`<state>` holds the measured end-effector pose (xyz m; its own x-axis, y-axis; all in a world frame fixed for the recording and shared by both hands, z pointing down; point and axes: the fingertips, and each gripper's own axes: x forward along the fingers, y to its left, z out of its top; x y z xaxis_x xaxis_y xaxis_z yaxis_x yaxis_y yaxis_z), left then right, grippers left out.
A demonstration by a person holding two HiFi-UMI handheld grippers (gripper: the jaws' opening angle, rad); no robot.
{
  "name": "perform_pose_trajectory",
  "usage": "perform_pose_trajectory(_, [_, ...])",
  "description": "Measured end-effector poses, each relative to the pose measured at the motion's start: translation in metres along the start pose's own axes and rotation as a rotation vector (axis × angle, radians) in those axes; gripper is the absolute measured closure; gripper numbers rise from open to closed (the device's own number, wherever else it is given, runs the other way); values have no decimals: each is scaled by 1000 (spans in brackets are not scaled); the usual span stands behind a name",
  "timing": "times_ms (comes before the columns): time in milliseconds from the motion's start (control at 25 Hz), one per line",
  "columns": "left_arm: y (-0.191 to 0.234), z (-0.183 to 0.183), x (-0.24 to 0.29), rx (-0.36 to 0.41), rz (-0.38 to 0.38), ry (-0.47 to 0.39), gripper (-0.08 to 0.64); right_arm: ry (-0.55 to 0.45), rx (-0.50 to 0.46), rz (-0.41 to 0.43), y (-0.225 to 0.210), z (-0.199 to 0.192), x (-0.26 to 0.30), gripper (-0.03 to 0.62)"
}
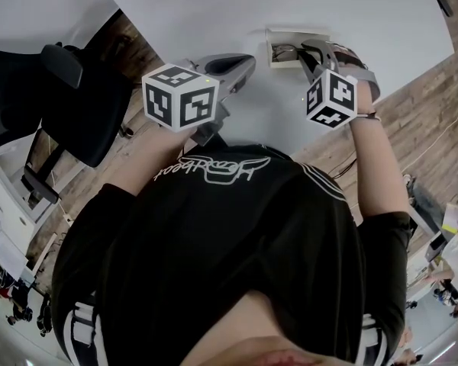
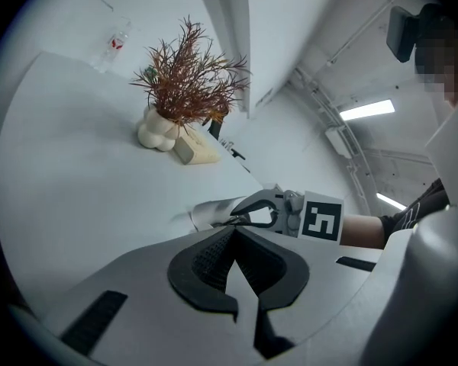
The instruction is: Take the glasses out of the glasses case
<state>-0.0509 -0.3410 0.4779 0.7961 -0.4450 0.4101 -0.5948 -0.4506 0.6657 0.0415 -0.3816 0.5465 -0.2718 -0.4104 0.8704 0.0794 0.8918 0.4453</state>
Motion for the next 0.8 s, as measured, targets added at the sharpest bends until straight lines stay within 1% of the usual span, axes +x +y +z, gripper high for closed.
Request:
perform_pose_trajectory(160, [0,-7,2,-23,-7,11,553,7,-22,6,2,0,2,543])
perform_pose_trajectory(320, [1,-5,1,-27,-2,-1,552,23,-66,8,3,-1,4,552])
perform_pose_trajectory(480, [4,-2,-2,-28,12,-19,553,31,-82,9,3,-2,6,562])
perform_pose_trajectory(600, [6,-1,-3,-35,16,-21,553,38,-98,1,2,-3,6,569])
perform_pose_trajectory(800, [7,-2,-3,-34,17,-19,553,39,-98,-13,-1,-3,6,572])
